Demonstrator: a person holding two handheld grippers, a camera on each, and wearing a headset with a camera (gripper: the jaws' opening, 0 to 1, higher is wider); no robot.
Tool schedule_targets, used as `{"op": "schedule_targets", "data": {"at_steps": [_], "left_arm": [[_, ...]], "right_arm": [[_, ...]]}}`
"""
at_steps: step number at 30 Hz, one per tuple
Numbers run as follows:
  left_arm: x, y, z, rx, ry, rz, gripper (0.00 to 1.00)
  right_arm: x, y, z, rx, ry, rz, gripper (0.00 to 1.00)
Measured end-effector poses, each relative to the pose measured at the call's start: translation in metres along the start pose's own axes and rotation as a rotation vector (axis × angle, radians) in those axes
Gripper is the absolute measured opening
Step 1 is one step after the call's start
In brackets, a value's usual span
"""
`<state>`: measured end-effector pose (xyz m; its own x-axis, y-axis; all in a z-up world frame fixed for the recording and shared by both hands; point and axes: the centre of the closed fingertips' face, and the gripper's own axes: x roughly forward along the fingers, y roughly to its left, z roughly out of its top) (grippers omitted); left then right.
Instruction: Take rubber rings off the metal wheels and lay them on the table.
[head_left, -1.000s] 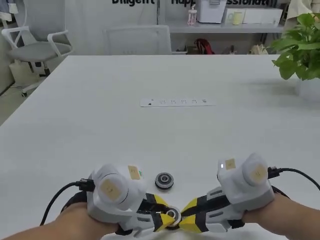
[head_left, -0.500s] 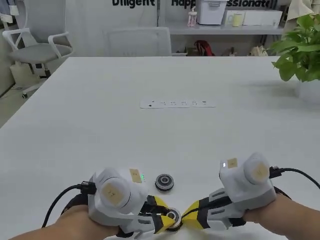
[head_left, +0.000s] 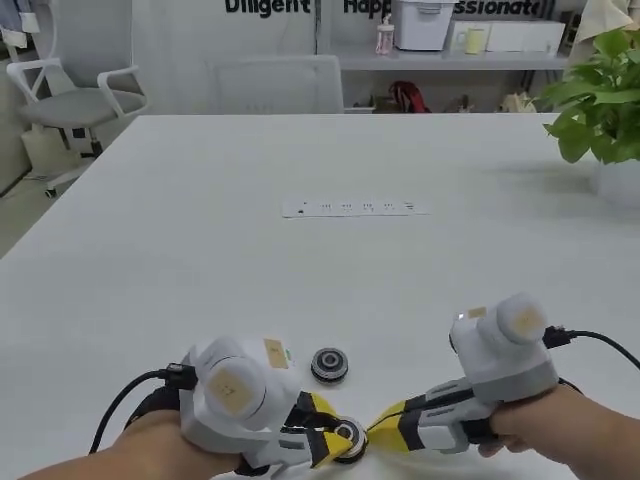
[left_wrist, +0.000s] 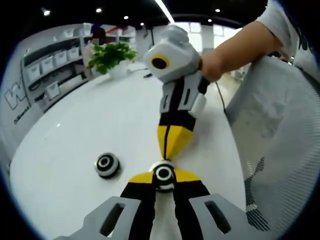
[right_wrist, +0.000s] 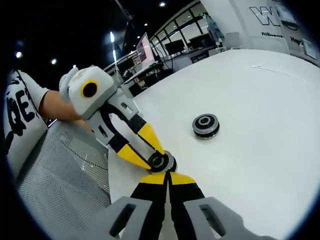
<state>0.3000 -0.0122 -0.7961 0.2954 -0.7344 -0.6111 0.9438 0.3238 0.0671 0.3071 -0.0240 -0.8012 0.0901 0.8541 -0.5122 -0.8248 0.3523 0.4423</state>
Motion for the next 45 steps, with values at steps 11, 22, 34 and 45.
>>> {"op": "schedule_targets", "data": {"at_steps": [11, 22, 34, 45], "left_arm": [[0.0, 0.0, 0.0, 0.004, 0.014, 0.014, 0.13], [0.0, 0.0, 0.0, 0.0, 0.025, 0.026, 0.12], [0.0, 0.0, 0.0, 0.001, 0.034, 0.026, 0.12], [0.0, -0.001, 0.0, 0.004, 0.036, 0.024, 0.12]], "right_arm": [[0.001, 0.001, 0.005, 0.071, -0.037, 0.004, 0.0], [0.001, 0.003, 0.006, 0.108, -0.04, 0.007, 0.0], [0.002, 0.006, 0.006, 0.107, -0.035, 0.016, 0.0], [0.004, 0.011, 0.007, 0.102, -0.032, 0.035, 0.0]]}}
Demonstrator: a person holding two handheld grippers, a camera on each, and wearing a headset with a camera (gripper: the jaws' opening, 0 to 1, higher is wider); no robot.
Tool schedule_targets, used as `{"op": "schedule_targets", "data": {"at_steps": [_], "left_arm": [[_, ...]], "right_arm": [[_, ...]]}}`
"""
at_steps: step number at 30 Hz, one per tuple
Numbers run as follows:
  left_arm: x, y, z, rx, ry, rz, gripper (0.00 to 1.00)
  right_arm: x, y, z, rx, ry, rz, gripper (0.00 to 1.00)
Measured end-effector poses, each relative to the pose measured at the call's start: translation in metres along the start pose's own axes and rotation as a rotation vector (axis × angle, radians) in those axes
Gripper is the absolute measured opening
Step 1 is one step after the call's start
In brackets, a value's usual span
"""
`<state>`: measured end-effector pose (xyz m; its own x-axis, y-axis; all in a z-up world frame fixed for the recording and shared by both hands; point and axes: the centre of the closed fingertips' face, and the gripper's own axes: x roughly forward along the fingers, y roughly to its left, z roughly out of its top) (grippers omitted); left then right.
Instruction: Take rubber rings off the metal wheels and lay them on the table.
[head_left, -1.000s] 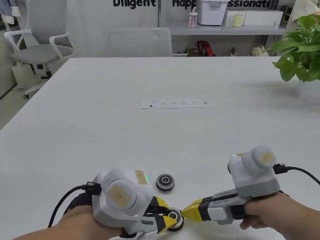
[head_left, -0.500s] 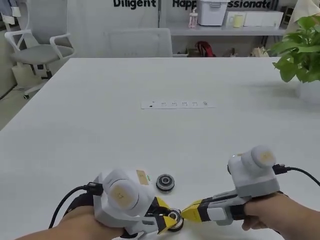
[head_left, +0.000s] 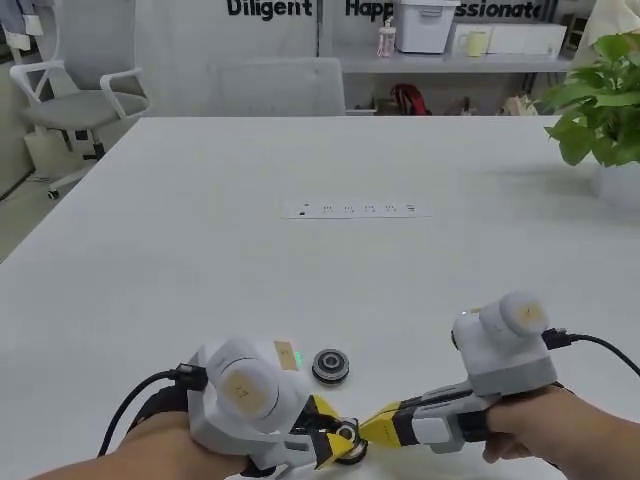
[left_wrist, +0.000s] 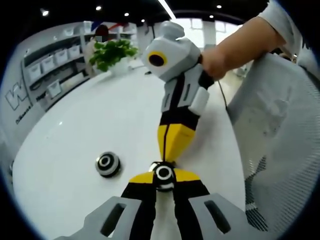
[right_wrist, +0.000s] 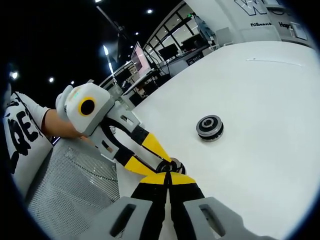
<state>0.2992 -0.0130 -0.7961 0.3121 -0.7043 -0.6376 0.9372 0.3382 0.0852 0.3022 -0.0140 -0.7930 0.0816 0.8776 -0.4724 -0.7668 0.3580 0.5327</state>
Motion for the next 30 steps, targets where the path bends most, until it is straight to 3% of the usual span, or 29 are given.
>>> {"op": "schedule_targets", "data": {"at_steps": [8, 9, 10, 11, 13, 30], "left_arm": [[0.0, 0.0, 0.0, 0.0, 0.002, -0.001, 0.12], [0.0, 0.0, 0.0, -0.001, 0.002, 0.0, 0.12], [0.0, 0.0, 0.0, 0.001, 0.002, 0.001, 0.12], [0.0, 0.0, -0.001, 0.003, 0.002, 0.002, 0.12], [-0.001, 0.0, -0.001, -0.002, -0.005, 0.0, 0.12], [-0.001, 0.0, 0.0, 0.003, -0.022, -0.004, 0.13]], "right_arm": [[0.002, 0.005, 0.002, 0.002, -0.006, 0.023, 0.0], [0.003, 0.011, 0.002, 0.008, -0.01, 0.057, 0.0], [0.006, 0.029, 0.009, 0.021, -0.036, 0.138, 0.0], [0.007, 0.015, 0.009, -0.073, -0.018, 0.048, 0.0], [0.007, 0.021, 0.007, -0.019, -0.015, 0.076, 0.0], [0.0, 0.003, 0.001, -0.031, -0.019, 0.006, 0.0]]}}
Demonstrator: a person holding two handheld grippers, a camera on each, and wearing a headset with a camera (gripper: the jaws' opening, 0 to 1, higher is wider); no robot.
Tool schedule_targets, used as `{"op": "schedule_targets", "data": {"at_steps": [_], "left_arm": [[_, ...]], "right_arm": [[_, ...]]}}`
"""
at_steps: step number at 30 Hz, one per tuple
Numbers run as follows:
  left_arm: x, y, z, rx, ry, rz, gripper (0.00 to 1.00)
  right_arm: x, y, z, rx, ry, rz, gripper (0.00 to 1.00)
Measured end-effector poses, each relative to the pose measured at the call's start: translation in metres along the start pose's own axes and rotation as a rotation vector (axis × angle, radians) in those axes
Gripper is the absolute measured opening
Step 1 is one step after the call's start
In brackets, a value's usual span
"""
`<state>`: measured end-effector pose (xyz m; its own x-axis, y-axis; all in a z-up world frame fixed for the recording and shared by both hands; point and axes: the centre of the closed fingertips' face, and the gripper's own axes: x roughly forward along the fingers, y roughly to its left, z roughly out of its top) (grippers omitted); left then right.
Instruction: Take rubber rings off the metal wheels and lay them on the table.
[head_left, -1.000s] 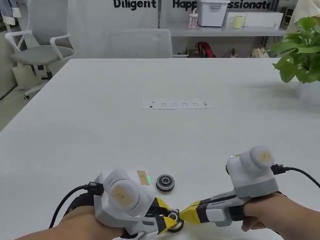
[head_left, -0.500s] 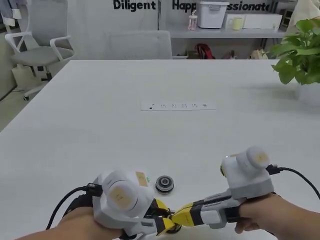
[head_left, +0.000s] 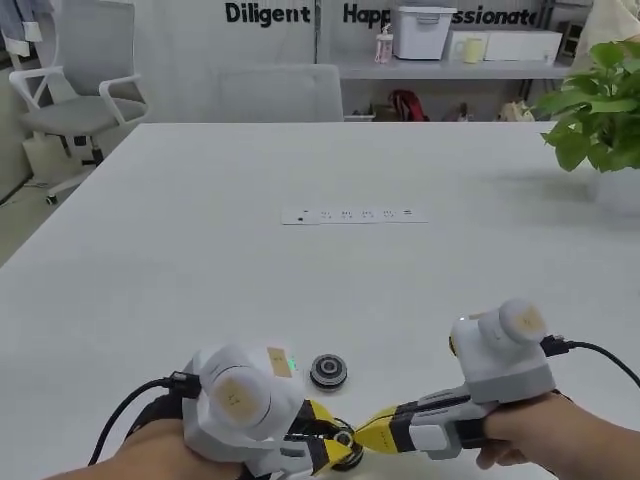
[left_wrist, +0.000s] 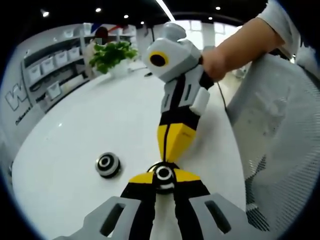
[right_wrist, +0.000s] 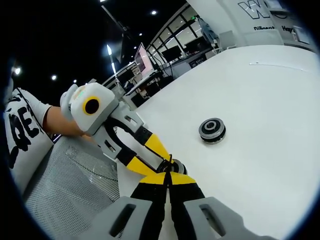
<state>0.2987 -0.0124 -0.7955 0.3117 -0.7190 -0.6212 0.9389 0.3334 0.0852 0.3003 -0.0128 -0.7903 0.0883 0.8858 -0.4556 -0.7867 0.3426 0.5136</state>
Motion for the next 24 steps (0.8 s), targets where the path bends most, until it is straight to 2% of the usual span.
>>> {"op": "schedule_targets", "data": {"at_steps": [11, 24], "left_arm": [[0.0004, -0.0001, 0.0, -0.014, -0.002, -0.004, 0.13], [-0.0025, -0.0001, 0.0022, -0.036, -0.016, -0.022, 0.18]], "right_arm": [[0.0002, -0.0032, -0.0002, 0.003, 0.001, -0.018, 0.0], [-0.0001, -0.0048, 0.0008, 0.019, -0.007, -0.014, 0.0]]}}
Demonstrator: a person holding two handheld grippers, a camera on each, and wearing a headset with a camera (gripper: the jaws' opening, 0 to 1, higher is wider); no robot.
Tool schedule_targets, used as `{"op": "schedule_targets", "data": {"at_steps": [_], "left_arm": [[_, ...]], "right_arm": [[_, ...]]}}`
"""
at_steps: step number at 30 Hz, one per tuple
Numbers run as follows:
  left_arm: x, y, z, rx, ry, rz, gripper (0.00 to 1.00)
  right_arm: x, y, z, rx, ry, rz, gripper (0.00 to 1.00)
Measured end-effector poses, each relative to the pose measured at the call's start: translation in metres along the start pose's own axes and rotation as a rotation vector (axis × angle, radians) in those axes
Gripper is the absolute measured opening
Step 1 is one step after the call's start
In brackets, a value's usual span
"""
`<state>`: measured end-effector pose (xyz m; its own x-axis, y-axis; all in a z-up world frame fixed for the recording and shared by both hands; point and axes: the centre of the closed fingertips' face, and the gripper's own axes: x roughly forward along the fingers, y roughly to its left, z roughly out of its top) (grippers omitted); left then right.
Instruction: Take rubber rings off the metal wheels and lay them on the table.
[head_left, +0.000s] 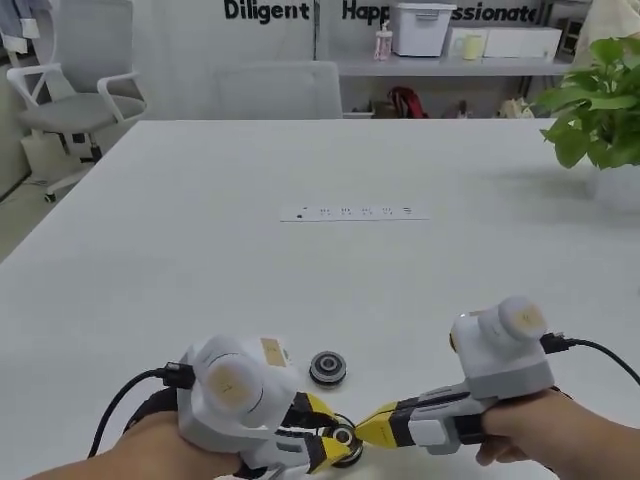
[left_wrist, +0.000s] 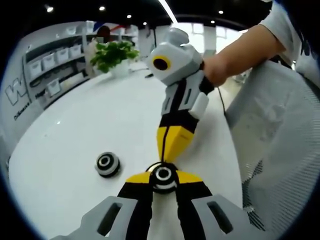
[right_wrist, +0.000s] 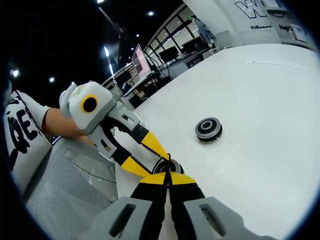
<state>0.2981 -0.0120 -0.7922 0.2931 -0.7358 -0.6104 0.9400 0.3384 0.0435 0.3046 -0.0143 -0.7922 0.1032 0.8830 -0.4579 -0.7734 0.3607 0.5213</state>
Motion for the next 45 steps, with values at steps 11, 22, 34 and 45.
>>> {"op": "schedule_targets", "data": {"at_steps": [11, 22, 34, 45], "left_arm": [[-0.005, -0.005, 0.006, -0.005, -0.022, -0.019, 0.25], [-0.016, -0.007, 0.01, 0.024, -0.032, -0.009, 0.33], [-0.03, -0.008, 0.023, 0.023, -0.073, -0.001, 0.41], [-0.047, -0.006, 0.03, 0.005, -0.105, 0.013, 0.51]], "right_arm": [[0.0, -0.001, 0.0, 0.007, -0.003, 0.001, 0.0], [-0.001, -0.001, 0.001, 0.007, -0.004, 0.002, 0.0], [-0.001, -0.001, 0.001, 0.004, -0.003, 0.001, 0.0], [-0.001, 0.0, 0.003, 0.004, -0.006, 0.002, 0.0]]}}
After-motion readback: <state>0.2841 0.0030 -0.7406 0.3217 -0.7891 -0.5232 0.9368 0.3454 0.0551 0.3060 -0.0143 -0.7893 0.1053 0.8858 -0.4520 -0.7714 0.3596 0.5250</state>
